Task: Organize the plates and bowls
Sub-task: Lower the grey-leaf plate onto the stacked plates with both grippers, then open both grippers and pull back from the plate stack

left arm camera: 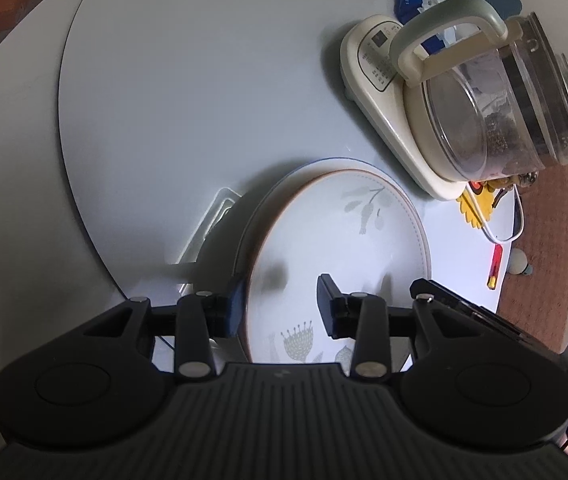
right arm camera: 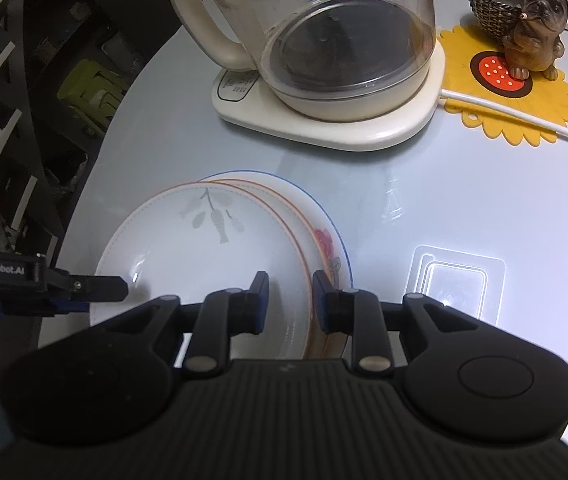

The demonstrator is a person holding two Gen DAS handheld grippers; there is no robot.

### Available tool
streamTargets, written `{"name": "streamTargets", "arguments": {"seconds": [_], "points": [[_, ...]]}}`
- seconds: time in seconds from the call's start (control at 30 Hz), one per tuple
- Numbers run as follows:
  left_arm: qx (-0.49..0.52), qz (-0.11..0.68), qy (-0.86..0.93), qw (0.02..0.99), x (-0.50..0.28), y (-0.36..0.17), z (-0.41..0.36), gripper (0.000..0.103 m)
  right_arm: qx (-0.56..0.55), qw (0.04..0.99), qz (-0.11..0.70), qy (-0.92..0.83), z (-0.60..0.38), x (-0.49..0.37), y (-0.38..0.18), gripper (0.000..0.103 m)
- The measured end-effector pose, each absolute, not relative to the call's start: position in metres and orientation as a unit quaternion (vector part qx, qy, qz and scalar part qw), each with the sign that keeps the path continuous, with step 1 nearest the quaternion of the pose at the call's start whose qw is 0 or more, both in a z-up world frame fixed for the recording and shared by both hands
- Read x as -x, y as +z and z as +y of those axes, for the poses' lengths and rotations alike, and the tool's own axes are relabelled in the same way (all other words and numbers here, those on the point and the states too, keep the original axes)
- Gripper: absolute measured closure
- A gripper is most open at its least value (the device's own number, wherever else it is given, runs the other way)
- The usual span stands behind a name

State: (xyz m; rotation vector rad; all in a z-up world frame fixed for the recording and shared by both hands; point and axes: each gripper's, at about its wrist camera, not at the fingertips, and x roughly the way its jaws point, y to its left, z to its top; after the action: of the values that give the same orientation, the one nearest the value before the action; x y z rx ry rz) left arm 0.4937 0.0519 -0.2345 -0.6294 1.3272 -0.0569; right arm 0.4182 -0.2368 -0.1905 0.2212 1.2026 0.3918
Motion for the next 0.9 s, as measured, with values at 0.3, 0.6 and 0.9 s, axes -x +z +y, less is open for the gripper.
{"name": "streamTargets", "arguments": {"seconds": [0.3,0.6,0.9], "points": [[0.256,0.593,-0.025,0.763,-0.482,-0.219,0.045,0.06,-0.094,0.822,0.538,0.162,-0.241,-0.407,-0.173,0.076],[0.221,0.565,-0.054,0.793,-0.453,-0.18,0.032,0.06,-0.108,0.849,0.497,0.146,-0.248,-0.377,-0.126,0.076],[0.185,0.511,-0.079,0.836,-0.399,-0.121,0.025,0.06,-0.108,0.879,0.444,0.135,-0.244,-0.32,-0.069,0.076]]}}
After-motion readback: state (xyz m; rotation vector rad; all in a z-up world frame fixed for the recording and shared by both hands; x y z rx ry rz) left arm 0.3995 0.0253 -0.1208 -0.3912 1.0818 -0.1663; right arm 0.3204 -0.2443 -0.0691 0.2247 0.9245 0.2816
